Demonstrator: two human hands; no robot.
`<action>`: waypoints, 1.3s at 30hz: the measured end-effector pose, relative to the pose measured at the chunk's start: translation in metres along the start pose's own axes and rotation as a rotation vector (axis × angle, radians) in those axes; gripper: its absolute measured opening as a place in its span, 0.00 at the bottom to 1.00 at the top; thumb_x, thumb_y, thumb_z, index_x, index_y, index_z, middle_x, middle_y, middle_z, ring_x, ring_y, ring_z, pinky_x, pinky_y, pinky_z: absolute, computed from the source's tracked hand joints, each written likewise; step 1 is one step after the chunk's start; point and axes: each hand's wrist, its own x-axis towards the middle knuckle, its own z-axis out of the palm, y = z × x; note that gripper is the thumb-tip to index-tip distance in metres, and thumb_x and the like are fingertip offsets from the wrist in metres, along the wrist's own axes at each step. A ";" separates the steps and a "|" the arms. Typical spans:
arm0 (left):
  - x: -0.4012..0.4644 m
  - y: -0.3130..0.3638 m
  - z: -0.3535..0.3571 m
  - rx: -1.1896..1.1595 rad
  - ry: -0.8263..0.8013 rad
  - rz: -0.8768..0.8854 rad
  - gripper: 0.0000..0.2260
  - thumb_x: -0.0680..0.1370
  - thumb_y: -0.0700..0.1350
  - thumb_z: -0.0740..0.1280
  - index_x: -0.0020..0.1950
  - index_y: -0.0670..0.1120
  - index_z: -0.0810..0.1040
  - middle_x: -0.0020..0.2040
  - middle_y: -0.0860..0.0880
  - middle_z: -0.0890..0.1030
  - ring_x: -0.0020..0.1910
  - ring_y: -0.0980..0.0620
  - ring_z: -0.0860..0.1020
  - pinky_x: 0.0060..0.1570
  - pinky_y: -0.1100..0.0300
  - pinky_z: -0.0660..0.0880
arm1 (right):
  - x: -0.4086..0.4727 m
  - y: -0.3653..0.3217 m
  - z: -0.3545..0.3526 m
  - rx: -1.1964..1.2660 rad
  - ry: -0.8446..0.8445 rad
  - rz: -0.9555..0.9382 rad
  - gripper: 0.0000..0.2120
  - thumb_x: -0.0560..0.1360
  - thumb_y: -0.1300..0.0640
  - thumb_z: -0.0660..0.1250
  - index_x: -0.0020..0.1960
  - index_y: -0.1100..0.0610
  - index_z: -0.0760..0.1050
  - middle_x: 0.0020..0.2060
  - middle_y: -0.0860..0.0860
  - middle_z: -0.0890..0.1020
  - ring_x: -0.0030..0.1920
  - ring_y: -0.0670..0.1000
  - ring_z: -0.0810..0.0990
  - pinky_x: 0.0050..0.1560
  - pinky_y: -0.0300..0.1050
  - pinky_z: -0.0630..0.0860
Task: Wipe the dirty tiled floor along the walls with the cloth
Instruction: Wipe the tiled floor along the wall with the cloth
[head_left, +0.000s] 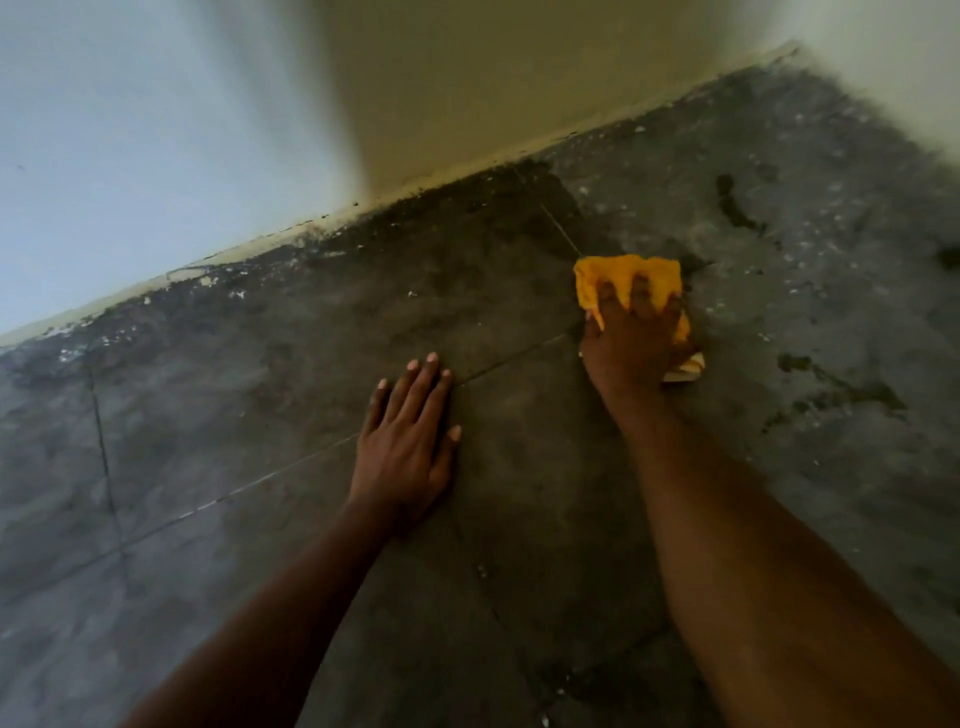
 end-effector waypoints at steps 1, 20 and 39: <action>0.000 0.008 0.004 0.005 0.008 0.008 0.31 0.85 0.61 0.49 0.86 0.49 0.55 0.87 0.50 0.50 0.86 0.50 0.46 0.84 0.46 0.43 | -0.009 -0.003 0.005 0.009 0.023 -0.067 0.25 0.83 0.44 0.61 0.79 0.39 0.65 0.83 0.51 0.59 0.82 0.66 0.52 0.73 0.79 0.51; 0.000 0.062 0.016 -0.022 0.000 0.003 0.32 0.84 0.62 0.52 0.86 0.52 0.55 0.87 0.52 0.50 0.86 0.52 0.45 0.84 0.43 0.47 | -0.133 0.117 -0.002 -0.096 0.041 -0.091 0.27 0.80 0.38 0.52 0.79 0.35 0.64 0.83 0.47 0.60 0.80 0.63 0.61 0.70 0.72 0.63; 0.001 0.061 0.019 -0.021 0.035 0.003 0.32 0.83 0.62 0.53 0.85 0.52 0.58 0.87 0.51 0.54 0.86 0.50 0.49 0.84 0.44 0.45 | -0.132 0.181 -0.026 -0.046 0.068 0.211 0.25 0.83 0.41 0.58 0.79 0.30 0.58 0.84 0.41 0.51 0.82 0.61 0.51 0.71 0.76 0.57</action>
